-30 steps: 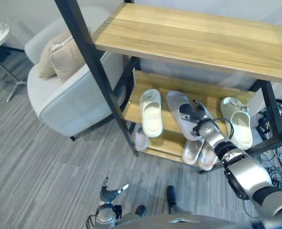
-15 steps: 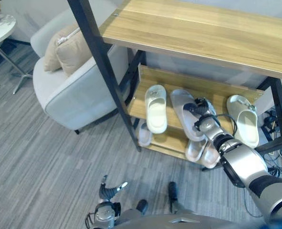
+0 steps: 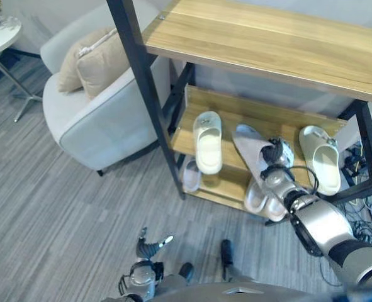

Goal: Arrange the slippers neatly on the shoe rack.

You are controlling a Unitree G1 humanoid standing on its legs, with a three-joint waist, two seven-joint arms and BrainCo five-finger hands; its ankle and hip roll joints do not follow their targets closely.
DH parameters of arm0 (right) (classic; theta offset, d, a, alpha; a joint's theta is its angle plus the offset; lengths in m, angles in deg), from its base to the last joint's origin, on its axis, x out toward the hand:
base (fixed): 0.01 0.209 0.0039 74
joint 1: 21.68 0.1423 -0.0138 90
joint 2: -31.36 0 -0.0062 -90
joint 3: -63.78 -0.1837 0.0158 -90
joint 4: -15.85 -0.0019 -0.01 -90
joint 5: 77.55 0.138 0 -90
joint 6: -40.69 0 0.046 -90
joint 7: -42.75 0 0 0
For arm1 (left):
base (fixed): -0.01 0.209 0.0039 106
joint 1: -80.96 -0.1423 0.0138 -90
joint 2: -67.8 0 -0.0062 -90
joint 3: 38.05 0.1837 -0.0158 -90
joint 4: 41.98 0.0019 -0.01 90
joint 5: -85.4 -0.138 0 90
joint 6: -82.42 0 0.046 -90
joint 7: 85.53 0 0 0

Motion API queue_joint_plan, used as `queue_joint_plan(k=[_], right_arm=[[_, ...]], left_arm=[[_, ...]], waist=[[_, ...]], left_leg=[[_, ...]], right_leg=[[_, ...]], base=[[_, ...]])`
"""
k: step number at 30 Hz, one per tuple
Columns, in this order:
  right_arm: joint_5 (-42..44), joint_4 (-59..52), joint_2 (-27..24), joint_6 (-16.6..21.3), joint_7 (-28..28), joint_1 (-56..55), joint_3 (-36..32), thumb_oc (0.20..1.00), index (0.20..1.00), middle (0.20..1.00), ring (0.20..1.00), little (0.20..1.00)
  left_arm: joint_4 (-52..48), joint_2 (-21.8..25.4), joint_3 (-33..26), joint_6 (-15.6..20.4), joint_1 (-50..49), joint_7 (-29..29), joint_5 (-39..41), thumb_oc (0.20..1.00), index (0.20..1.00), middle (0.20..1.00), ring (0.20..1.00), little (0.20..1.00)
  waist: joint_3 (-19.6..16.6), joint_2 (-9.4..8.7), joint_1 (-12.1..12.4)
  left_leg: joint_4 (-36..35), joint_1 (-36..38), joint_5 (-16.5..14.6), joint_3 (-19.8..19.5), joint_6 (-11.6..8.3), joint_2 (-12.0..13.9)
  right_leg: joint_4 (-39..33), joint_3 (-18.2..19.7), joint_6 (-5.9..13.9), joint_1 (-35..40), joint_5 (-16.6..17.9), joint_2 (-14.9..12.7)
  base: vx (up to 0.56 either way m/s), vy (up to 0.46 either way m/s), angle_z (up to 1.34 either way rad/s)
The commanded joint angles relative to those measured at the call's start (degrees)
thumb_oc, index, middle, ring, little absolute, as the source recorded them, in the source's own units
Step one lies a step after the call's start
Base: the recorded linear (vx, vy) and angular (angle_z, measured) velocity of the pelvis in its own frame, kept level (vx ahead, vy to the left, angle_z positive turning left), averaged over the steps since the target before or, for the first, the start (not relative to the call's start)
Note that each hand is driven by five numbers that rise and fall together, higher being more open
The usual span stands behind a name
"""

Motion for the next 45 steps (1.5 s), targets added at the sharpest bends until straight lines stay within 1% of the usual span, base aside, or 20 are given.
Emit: queue_joint_plan(k=[1,4,5,6,7,8,11,14,17,18,22,26,30,33,35,37,41,42,43,45], right_arm=[[-1.5,-6.9,-2.9,4.2,-4.7,0.6,-3.3,0.200,0.200,0.200,0.200,0.200],[-0.8,-26.3,-2.6,4.2,-5.9,-12.8,-9.6,0.200,0.200,0.200,0.200,0.200],[-0.7,-26.5,-2.7,4.1,-5.9,-13.1,-9.7,0.200,0.200,0.200,0.200,0.200],[4.6,-43.4,-1.0,3.7,0.7,-29.4,-15.9,0.200,0.200,0.200,0.200,0.200],[6.2,-46.9,-1.2,3.8,3.2,-32.8,-16.8,0.200,0.200,0.200,0.200,0.200],[6.2,-47.1,-1.2,3.7,3.3,-33.0,-16.8,0.200,0.200,0.200,0.200,0.200],[10.3,-52.1,0.2,6.4,10.4,-40.0,-17.2,0.200,0.200,0.200,0.200,0.200],[11.8,-56.1,1.7,5.7,14.5,-45.8,-15.5,0.200,0.200,0.200,0.200,0.200],[12.1,-58.1,1.8,5.1,16.9,-49.7,-14.5,0.200,0.200,0.200,0.200,0.200],[11.6,-58.5,1.2,5.2,18.6,-53.0,-13.4,0.200,0.200,0.200,0.200,0.200],[12.5,-58.8,1.0,5.2,21.2,-55.4,-12.2,0.200,0.200,0.200,0.200,0.200],[12.6,-60.2,0.6,6.8,21.2,-59.0,-9.7,0.200,0.200,0.200,0.200,0.200],[11.7,-63.1,-0.7,7.6,20.4,-61.6,-7.3,0.200,0.200,0.200,0.200,0.200],[10.5,-62.2,-1.1,8.0,19.7,-61.9,-6.2,0.200,0.200,0.200,0.200,0.200],[8.6,-58.3,-1.1,9.1,17.4,-60.1,-5.0,0.200,0.200,0.200,0.200,0.200],[8.3,-56.9,-0.9,9.4,16.4,-59.2,-5.1,0.200,0.200,0.200,0.200,0.200],[10.0,-51.9,0.3,9.6,14.8,-54.5,-6.2,0.200,0.200,0.200,0.200,0.200],[10.5,-50.9,0.7,9.8,14.5,-53.6,-6.5,0.200,0.200,0.200,0.200,0.200],[10.0,-49.8,-0.1,10.2,13.4,-53.4,-6.5,0.200,0.200,0.200,0.200,0.200],[9.7,-49.3,-0.3,10.7,12.4,-53.5,-6.2,0.200,0.200,0.200,0.200,0.200]], left_arm=[[2.9,-4.9,-0.6,1.5,1.5,1.4,0.6,1.000,1.000,1.000,1.000,1.000],[-6.7,-5.0,-1.0,3.5,-2.4,-1.3,2.8,1.000,1.000,1.000,1.000,1.000],[-6.8,-4.9,-0.9,3.5,-2.6,-1.3,2.8,1.000,1.000,1.000,1.000,1.000],[-15.0,-3.5,-2.7,2.2,-6.9,-4.5,5.0,1.000,1.000,1.000,1.000,1.000],[-17.8,-2.9,-2.7,1.6,-8.6,-4.7,4.7,1.000,1.000,1.000,1.000,1.000],[-17.9,-2.8,-2.6,1.5,-8.8,-4.7,4.7,1.000,1.000,1.000,1.000,1.000],[-21.9,-1.0,-4.1,-0.7,-12.8,-2.2,1.4,1.000,1.000,1.000,1.000,1.000],[-18.3,-1.4,-9.1,1.0,-11.5,1.8,2.2,1.000,1.000,1.000,1.000,1.000],[-17.1,-1.4,-11.9,2.4,-11.8,2.2,4.3,1.000,1.000,1.000,1.000,1.000],[-15.9,-1.3,-15.4,3.7,-12.4,3.2,6.6,1.000,1.000,1.000,1.000,1.000],[-15.1,-0.5,-18.0,4.1,-13.1,3.9,8.0,1.000,1.000,1.000,1.000,1.000],[-13.2,0.5,-24.1,6.2,-14.1,4.6,13.2,1.000,1.000,1.000,1.000,1.000],[-13.7,0.2,-29.6,7.8,-14.3,2.7,19.2,1.000,1.000,1.000,1.000,1.000],[-14.1,-0.2,-31.2,7.9,-13.6,1.6,21.6,1.000,1.000,1.000,1.000,1.000],[-14.1,-0.6,-30.9,7.8,-11.4,-1.1,23.8,1.000,1.000,1.000,1.000,1.000],[-13.7,-0.4,-30.4,7.6,-9.9,-2.1,24.3,1.000,1.000,1.000,1.000,1.000],[-13.6,1.3,-29.0,7.7,-3.0,-2.4,24.6,1.000,1.000,1.000,1.000,1.000],[-13.3,2.1,-28.7,7.6,-0.9,-1.9,24.0,1.000,1.000,1.000,1.000,1.000],[-13.5,3.2,-29.1,7.1,2.4,-1.2,24.1,1.000,1.000,1.000,1.000,1.000],[-13.3,3.4,-29.2,7.0,3.8,-1.2,24.3,1.000,1.000,1.000,1.000,1.000]], waist=[[3.4,3.47,1.0],[3.3,3.83,0.3],[3.3,3.81,0.4],[2.9,4.24,0.0],[2.7,4.34,0.0],[2.6,4.35,0.0],[1.5,4.33,0.4],[0.6,3.81,0.3],[0.0,3.43,0.3],[-0.6,3.06,0.4],[-1.3,2.59,0.5],[-1.7,2.16,0.8],[0.1,1.12,1.0],[1.0,0.88,1.1],[3.7,0.88,0.4],[4.7,1.05,0.0],[6.8,1.56,-1.5],[4.8,1.39,-2.6],[2.7,1.31,-3.6],[1.2,1.22,-4.1]], left_leg=[[-13.2,3.9,10.9,-0.2,-3.15,5.3],[-13.2,4.7,10.7,0.2,-3.00,5.5],[-13.2,4.8,10.7,0.2,-3.00,5.5],[-13.2,6.1,9.9,0.4,-2.79,5.7],[-13.2,6.5,9.6,0.4,-2.74,5.8],[-13.2,6.5,9.5,0.3,-2.73,5.8],[-13.2,8.1,8.5,0.6,-2.55,6.1],[-13.2,9.2,7.9,0.8,-2.52,6.3],[-13.2,10.0,7.4,0.8,-2.57,6.5],[-13.2,10.7,7.0,0.7,-2.69,6.8],[-13.2,11.9,6.4,0.6,-2.86,7.2],[-12.4,14.8,5.6,1.6,-3.53,9.1],[-0.8,12.7,0.0,2.8,-4.07,7.8],[3.3,11.5,-2.1,2.8,-4.08,7.0],[11.0,6.3,-4.8,3.0,-3.48,5.9],[14.0,3.3,-5.4,3.0,-3.24,5.6],[23.5,-10.9,-6.2,3.1,-2.55,4.8],[27.8,-18.8,-6.2,3.5,-2.75,4.9],[29.7,-25.3,-6.6,5.5,-2.83,6.6],[31.3,-29.2,-6.9,6.2,-3.17,6.7]], right_leg=[[0.2,-1.9,-0.50,11.7,-8.3,2.8],[0.2,-1.6,-0.40,12.2,-8.2,2.8],[0.2,-1.6,-0.40,12.3,-8.2,2.8],[0.2,-1.6,-0.38,13.4,-8.6,2.7],[0.2,-1.7,-0.39,13.8,-8.8,2.6],[0.2,-1.7,-0.39,13.8,-8.8,2.6],[0.2,-1.9,-0.66,15.3,-9.1,2.4],[0.2,-1.5,-0.84,16.1,-9.3,2.4],[0.2,-1.5,-0.96,16.8,-9.5,2.4],[0.2,-1.2,-1.13,17.5,-9.8,2.5],[0.2,-1.0,-1.39,18.6,-10.5,2.7],[7.9,-0.7,-2.67,18.4,-15.3,4.2],[17.4,-1.4,-3.28,18.3,-21.1,4.8],[21.3,-1.9,-3.49,17.7,-23.0,4.8],[28.4,-2.9,-3.74,13.8,-25.5,4.8],[31.1,-3.6,-3.95,11.4,-26.2,4.9],[39.7,-6.9,-4.09,-1.0,-28.6,5.3],[42.4,-8.7,-4.10,-7.0,-29.7,4.5],[45.6,-10.5,-3.89,-14.2,-31.8,3.0],[47.4,-10.8,-4.00,-18.5,-31.9,2.2]], base=[[-0.01,0.012,-0.06],[-0.01,0.018,-0.08],[0.00,0.029,-0.08],[-0.01,0.028,-0.11],[-0.01,0.028,-0.05],[0.00,0.008,-0.05],[0.01,0.006,-0.09],[0.01,-0.007,-0.22],[0.03,-0.006,-0.01],[0.03,-0.003,0.14],[0.05,-0.004,0.01],[0.03,0.001,0.00],[0.00,0.000,0.00],[-0.07,-0.015,-0.02],[-0.21,-0.017,0.16],[-0.20,-0.008,0.15],[-0.37,-0.012,0.15],[-0.46,0.028,0.48],[-0.31,0.023,0.71],[-0.17,0.056,0.62]])
